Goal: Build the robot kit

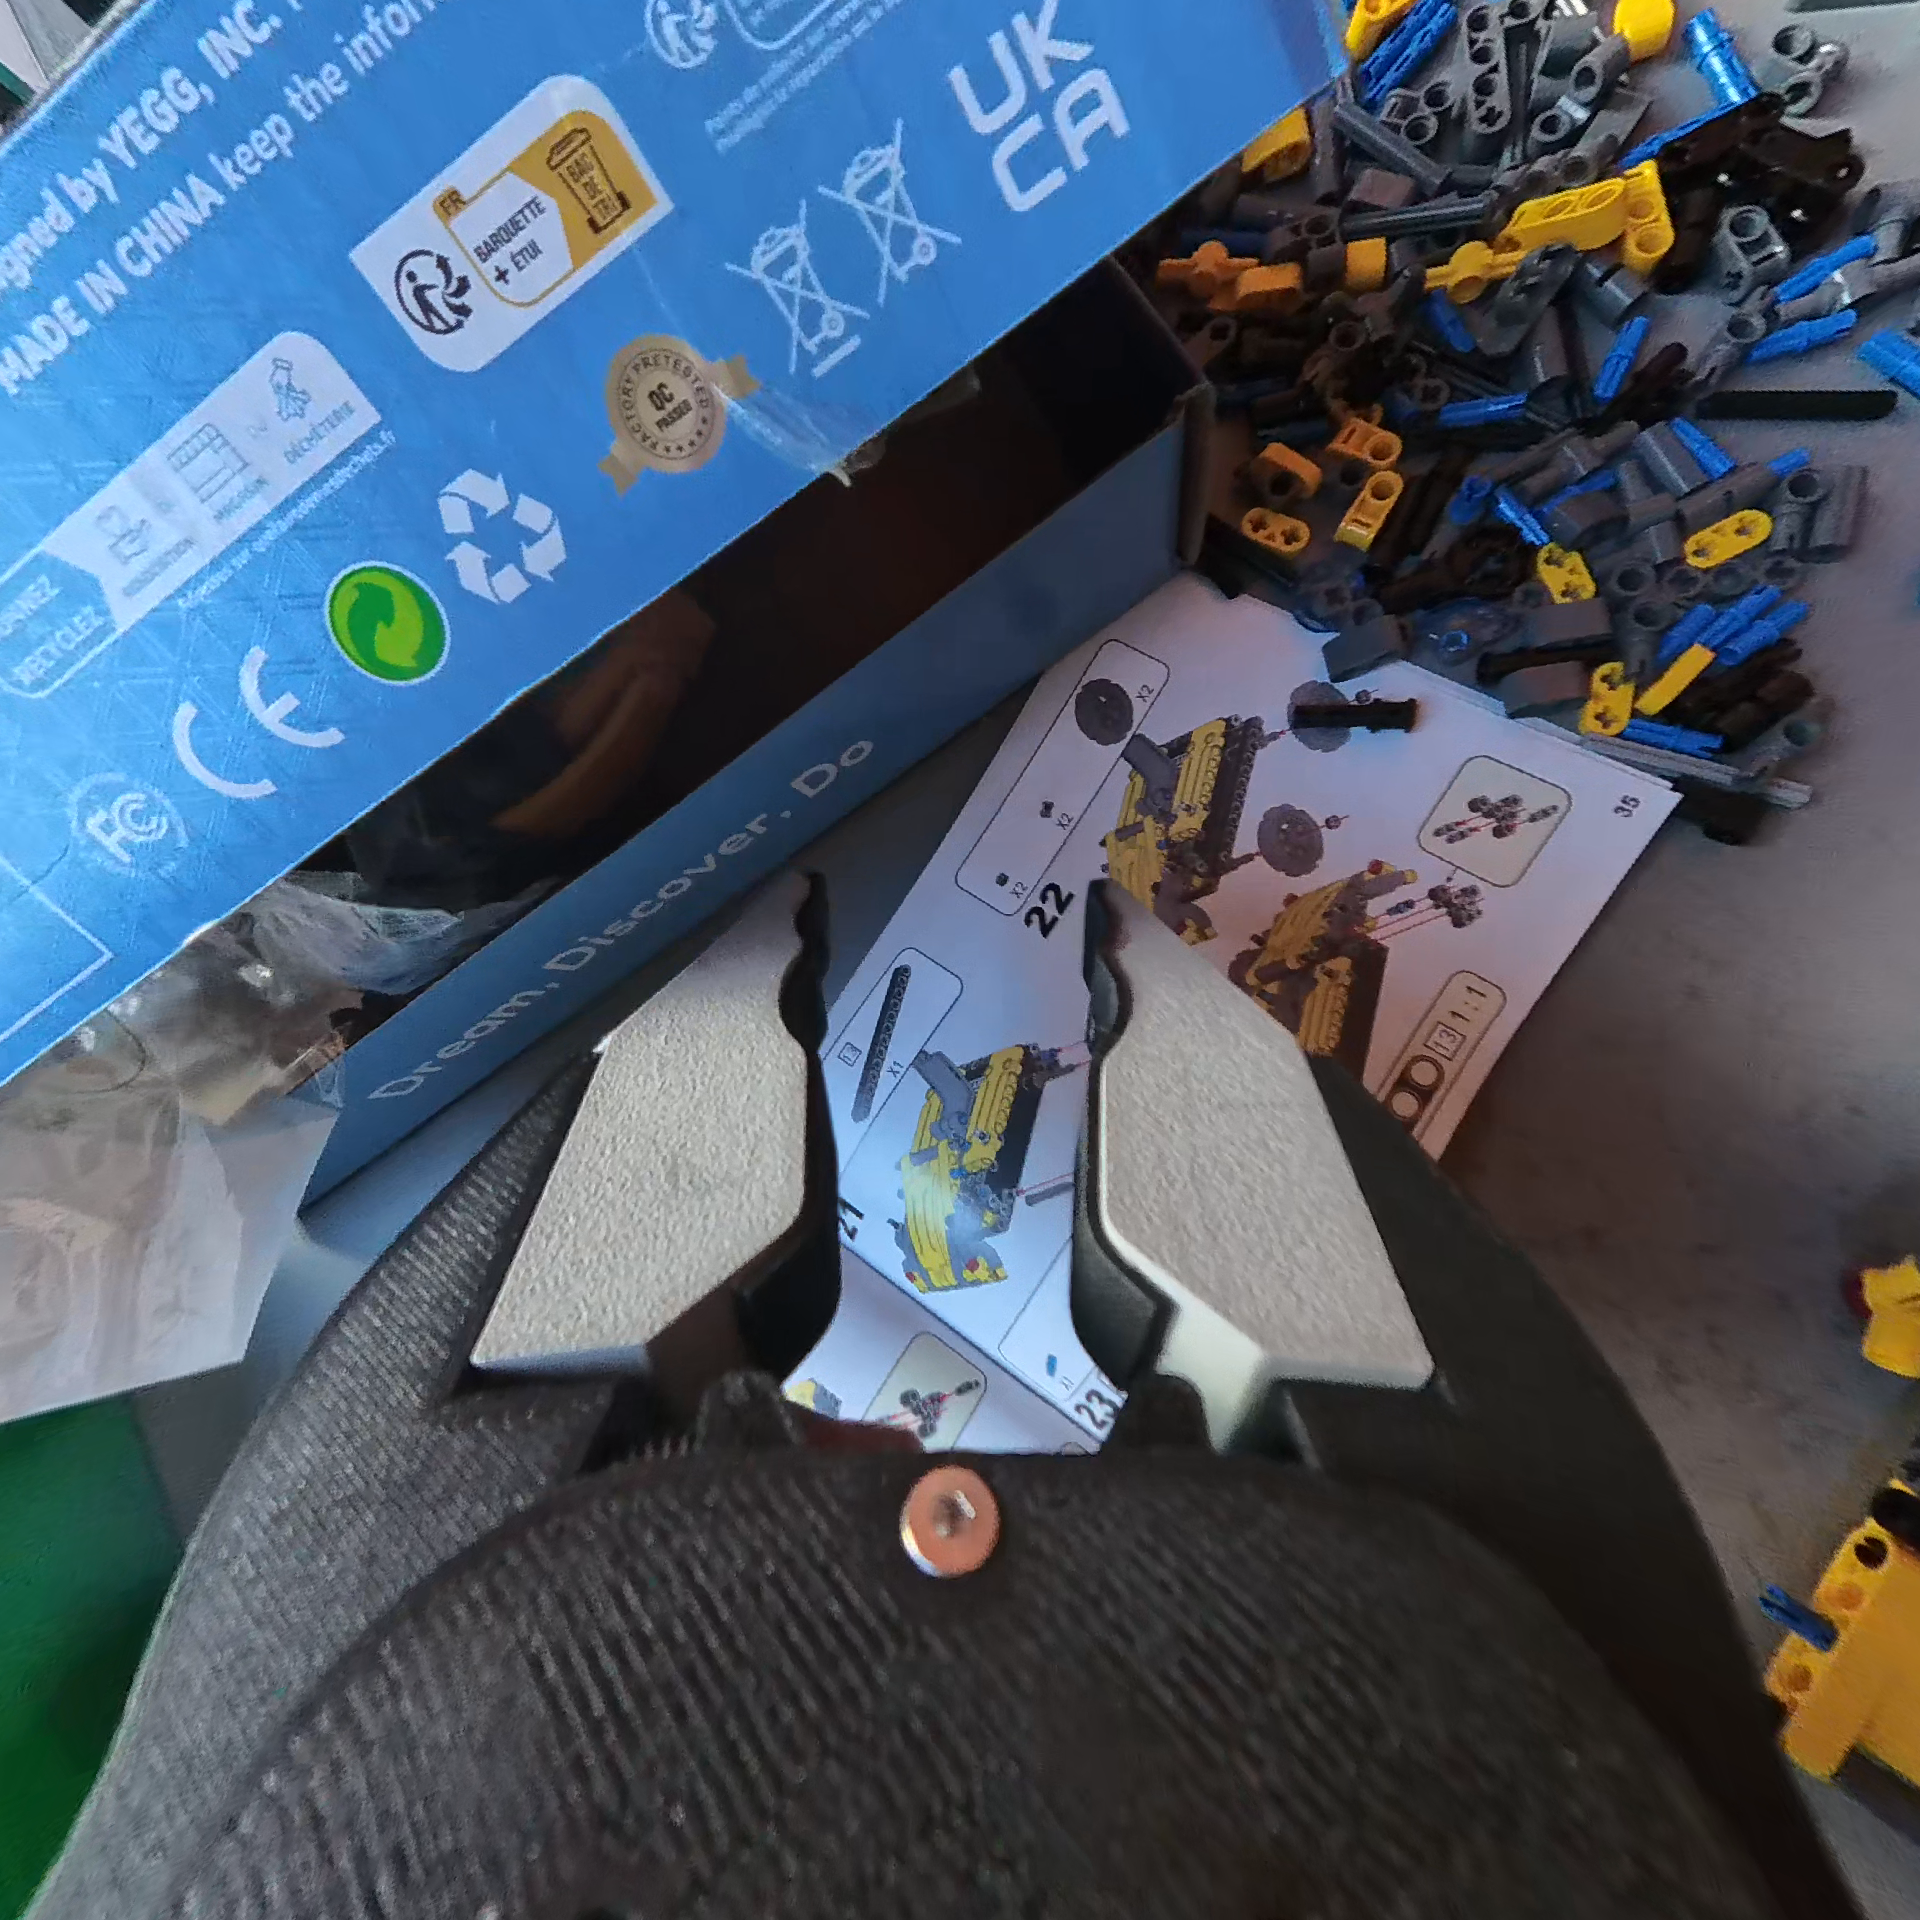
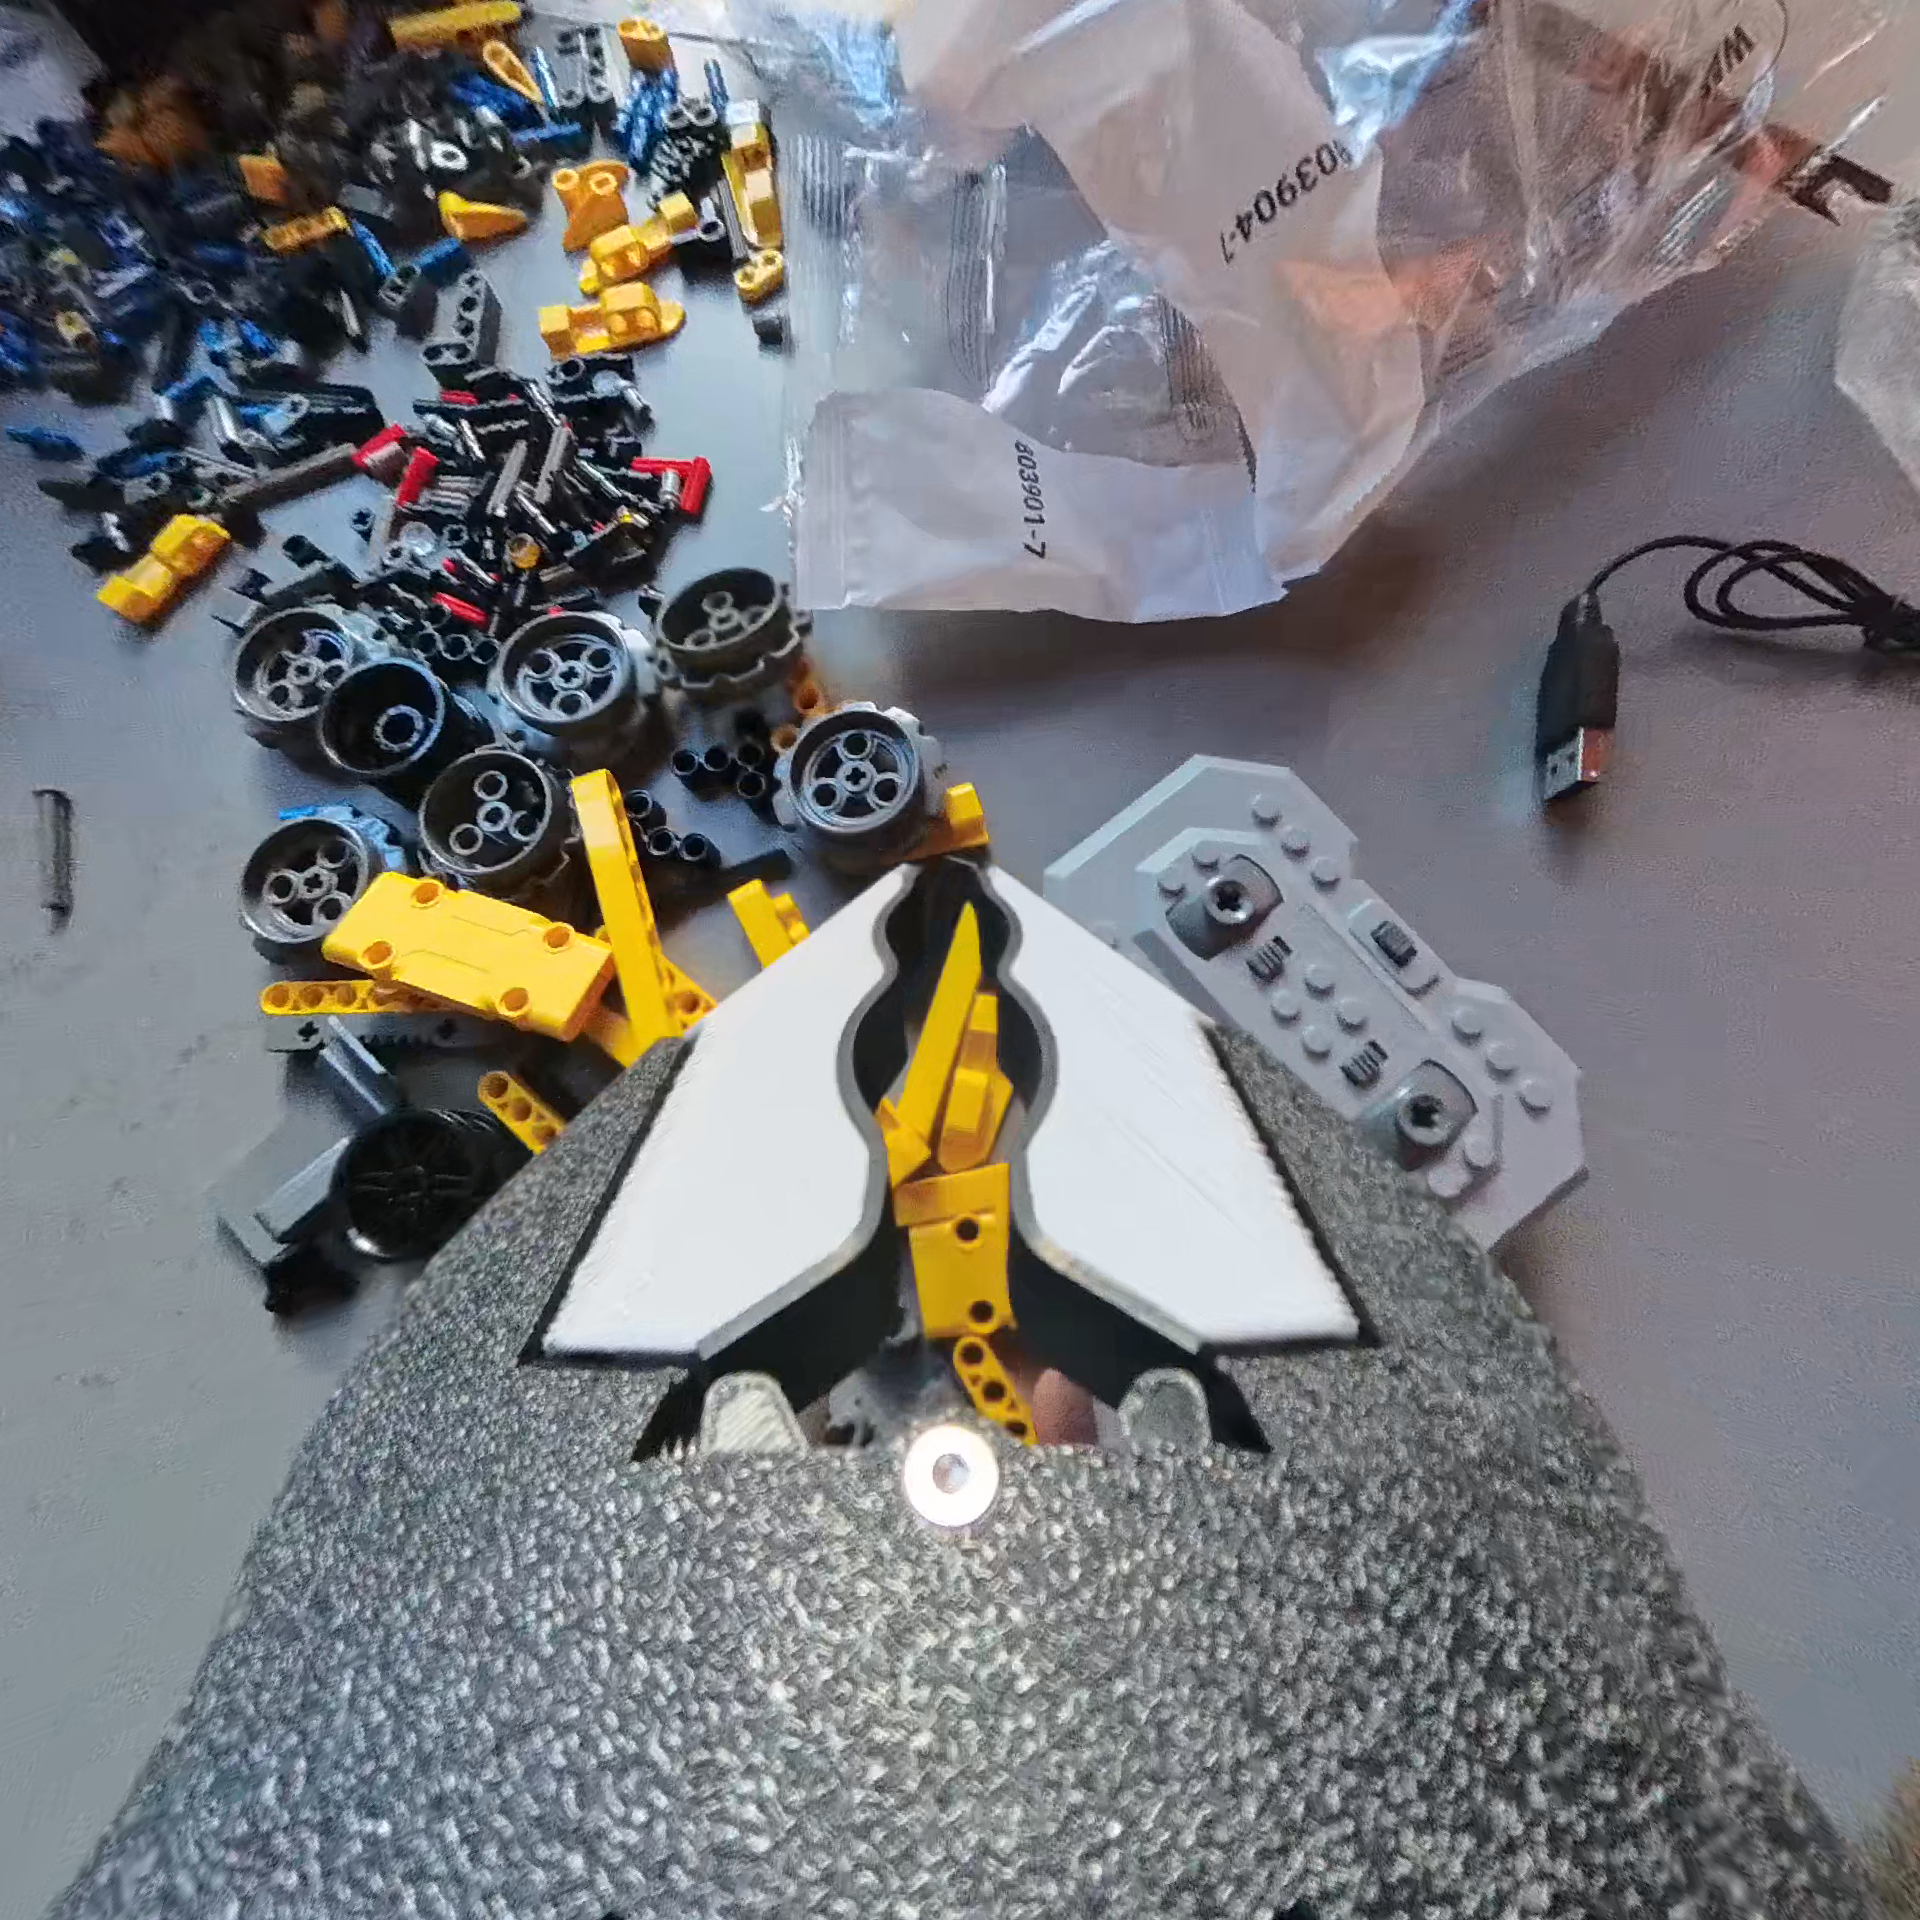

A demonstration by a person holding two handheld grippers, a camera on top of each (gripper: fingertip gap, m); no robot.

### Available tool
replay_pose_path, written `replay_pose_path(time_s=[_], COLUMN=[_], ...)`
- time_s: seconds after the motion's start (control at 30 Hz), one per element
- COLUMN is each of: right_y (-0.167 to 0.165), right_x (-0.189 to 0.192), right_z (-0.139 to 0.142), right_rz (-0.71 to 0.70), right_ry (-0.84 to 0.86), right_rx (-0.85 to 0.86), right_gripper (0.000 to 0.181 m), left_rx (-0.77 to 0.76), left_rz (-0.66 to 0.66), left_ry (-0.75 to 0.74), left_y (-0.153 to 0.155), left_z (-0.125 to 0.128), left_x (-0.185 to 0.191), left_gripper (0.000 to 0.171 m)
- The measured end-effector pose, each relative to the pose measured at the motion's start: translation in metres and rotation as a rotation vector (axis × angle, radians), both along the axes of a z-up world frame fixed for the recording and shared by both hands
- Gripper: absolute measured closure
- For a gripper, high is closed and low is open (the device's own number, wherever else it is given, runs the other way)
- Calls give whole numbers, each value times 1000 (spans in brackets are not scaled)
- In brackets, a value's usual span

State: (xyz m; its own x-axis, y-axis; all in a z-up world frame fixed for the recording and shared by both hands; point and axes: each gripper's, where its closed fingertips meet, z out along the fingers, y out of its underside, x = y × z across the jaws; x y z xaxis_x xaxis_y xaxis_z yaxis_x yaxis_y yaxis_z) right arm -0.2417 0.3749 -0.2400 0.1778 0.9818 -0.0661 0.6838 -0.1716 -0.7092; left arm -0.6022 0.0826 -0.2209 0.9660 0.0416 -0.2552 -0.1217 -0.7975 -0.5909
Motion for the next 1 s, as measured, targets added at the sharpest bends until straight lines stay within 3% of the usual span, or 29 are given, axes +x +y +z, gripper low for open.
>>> replay_pose_path(time_s=[0.17, 0.27, 0.5, 0.67, 0.83, 1.0], right_y=[-3, -7, 20, 29, 39, 56], right_x=[-1, -5, -9, -12, -8, 5], right_z=[-18, -14, 23, 56, 66, 72], right_rz=[16, 29, -117, -167, -217, -293], right_ry=[-95, -85, 106, 293, 355, 373], right_rx=[18, 53, 141, 211, 281, 349], right_gripper=[172, 171, 171, 172, 172, 175], left_rx=[4, 24, 179, 327, 310, 278], left_rz=[8, 44, 171, 276, 245, 171], left_ry=[10, 16, -81, -75, -148, -189], left_y=[-6, -17, -61, -86, -89, -67], left_z=[4, 10, 22, 42, 27, 22], left_x=[1, -2, -8, -33, -31, -22], left_gripper=[125, 125, 125, 129, 128, 128])
